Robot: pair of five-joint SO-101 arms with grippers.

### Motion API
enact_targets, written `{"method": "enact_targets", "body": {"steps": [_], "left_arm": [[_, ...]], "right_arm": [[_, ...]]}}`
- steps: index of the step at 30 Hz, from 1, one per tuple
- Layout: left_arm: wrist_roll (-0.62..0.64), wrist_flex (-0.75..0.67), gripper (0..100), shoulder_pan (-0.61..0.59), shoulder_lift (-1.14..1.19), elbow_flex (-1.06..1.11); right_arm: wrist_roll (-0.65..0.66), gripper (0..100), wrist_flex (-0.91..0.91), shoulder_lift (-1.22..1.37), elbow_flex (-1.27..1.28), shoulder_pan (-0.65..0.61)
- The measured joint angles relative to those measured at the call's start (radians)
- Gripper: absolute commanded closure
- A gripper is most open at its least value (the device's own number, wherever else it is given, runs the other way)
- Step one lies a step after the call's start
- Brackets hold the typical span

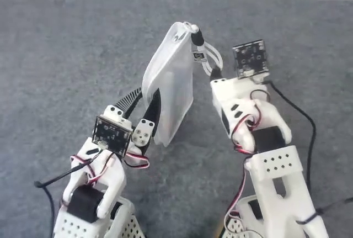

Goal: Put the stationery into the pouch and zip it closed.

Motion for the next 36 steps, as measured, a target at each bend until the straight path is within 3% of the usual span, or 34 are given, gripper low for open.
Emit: {"method": "enact_targets", "body": {"steps": [7, 13, 17, 29, 33, 36], "left_arm": [[0.0, 0.0, 90, -0.014, 0.0, 0.0], [0.126, -0.015, 81, -0.166, 0.005, -0.011], [0.209, -0.008, 81, -0.261, 0.005, -0.064], [0.275, 0.012, 81, -0.388, 0.0, -0.115], [0.292, 0.012, 82, -0.379, 0.0, -0.118], [0.296, 0.012, 89, -0.345, 0.0, -0.118]], "right_arm": [[0.0, 85.0, -0.052, -0.002, 0.06, -0.08], [0.0, 85.1, -0.198, -0.002, 0.153, -0.098], [0.0, 85.1, -0.227, -0.002, 0.163, -0.1], [0.0, 85.1, -0.235, -0.002, 0.181, -0.1], [0.0, 85.1, -0.235, -0.002, 0.181, -0.1], [0.0, 85.5, -0.235, -0.002, 0.181, -0.1]]}}
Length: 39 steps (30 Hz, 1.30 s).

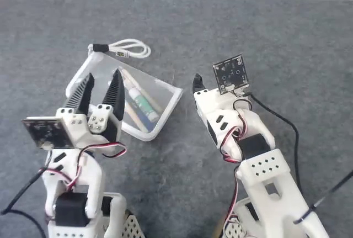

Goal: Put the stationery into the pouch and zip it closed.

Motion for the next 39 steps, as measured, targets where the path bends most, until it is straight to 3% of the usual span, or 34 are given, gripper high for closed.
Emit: {"method": "enact_targets", "body": {"steps": [7, 31, 39], "left_arm": [[0.002, 0.0, 98, 0.078, 0.0, 0.0], [0.002, -0.031, 99, 0.087, 0.002, 0.032], [0.002, -0.025, 99, 0.089, -0.172, 0.074]], "right_arm": [[0.0, 99.5, -0.014, 0.0, 0.011, 0.002], [0.0, 99.3, -0.305, -0.091, 0.222, -0.006], [0.0, 99.3, -0.305, -0.235, 0.276, -0.006]]}}
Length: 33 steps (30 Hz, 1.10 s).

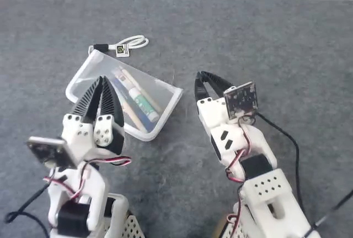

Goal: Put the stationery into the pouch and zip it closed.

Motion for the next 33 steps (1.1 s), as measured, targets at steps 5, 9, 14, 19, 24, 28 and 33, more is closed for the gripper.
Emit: {"method": "enact_targets", "body": {"steps": [5, 9, 14, 19, 24, 28, 33], "left_arm": [[0.0, 0.0, 99, -0.002, 0.0, 0.003], [0.0, 0.0, 99, -0.002, 0.0, 0.003], [0.0, 0.0, 99, 0.0, 0.0, 0.003], [0.0, 0.0, 99, 0.0, 0.0, 0.003], [0.0, 0.0, 99, 0.0, 0.0, 0.003], [0.0, 0.0, 99, 0.0, 0.0, 0.003], [0.0, 0.0, 99, 0.0, 0.0, 0.003]], "right_arm": [[0.0, 99.3, -0.003, -0.052, 0.029, 0.0], [0.0, 99.3, -0.003, -0.127, 0.066, 0.0], [0.0, 99.3, -0.003, -0.258, 0.114, 0.0], [0.0, 99.3, -0.003, -0.393, 0.126, 0.0], [0.0, 99.3, -0.003, -0.511, 0.178, 0.009], [0.0, 99.3, -0.003, -0.626, 0.221, 0.009], [0.071, 99.3, -0.003, -0.744, 0.31, 0.012]]}}
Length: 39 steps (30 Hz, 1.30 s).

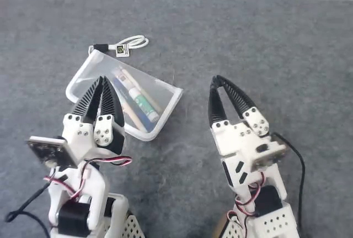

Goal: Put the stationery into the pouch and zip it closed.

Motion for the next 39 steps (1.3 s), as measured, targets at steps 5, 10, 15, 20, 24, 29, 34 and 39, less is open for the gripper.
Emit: {"method": "enact_targets", "body": {"steps": [5, 10, 15, 20, 24, 29, 34, 39], "left_arm": [[0.0, -0.002, 99, -0.002, 0.0, 0.023], [0.0, -0.021, 99, -0.002, 0.0, 0.034], [0.0, -0.021, 99, 0.0, 0.0, 0.034], [0.0, -0.021, 98, -0.002, 0.0, 0.034], [0.0, -0.026, 98, 0.0, 0.0, 0.034], [-0.021, -0.084, 98, 0.0, 0.0, 0.034], [-0.028, -0.166, 98, 0.0, 0.0, 0.034], [-0.028, -0.189, 98, -0.002, 0.0, 0.041]], "right_arm": [[0.026, 99.2, 0.0, -0.002, 0.029, 0.002], [0.032, 99.2, -0.002, -0.002, 0.034, 0.006], [0.035, 99.2, 0.091, -0.002, 0.035, 0.0], [0.035, 99.2, 0.232, -0.002, 0.035, 0.0], [0.035, 99.2, 0.391, -0.002, 0.035, 0.0], [0.035, 99.2, 0.559, -0.002, 0.035, 0.0], [0.035, 99.2, 0.663, -0.002, 0.035, 0.0], [0.035, 99.2, 0.76, -0.002, 0.035, 0.018]]}}
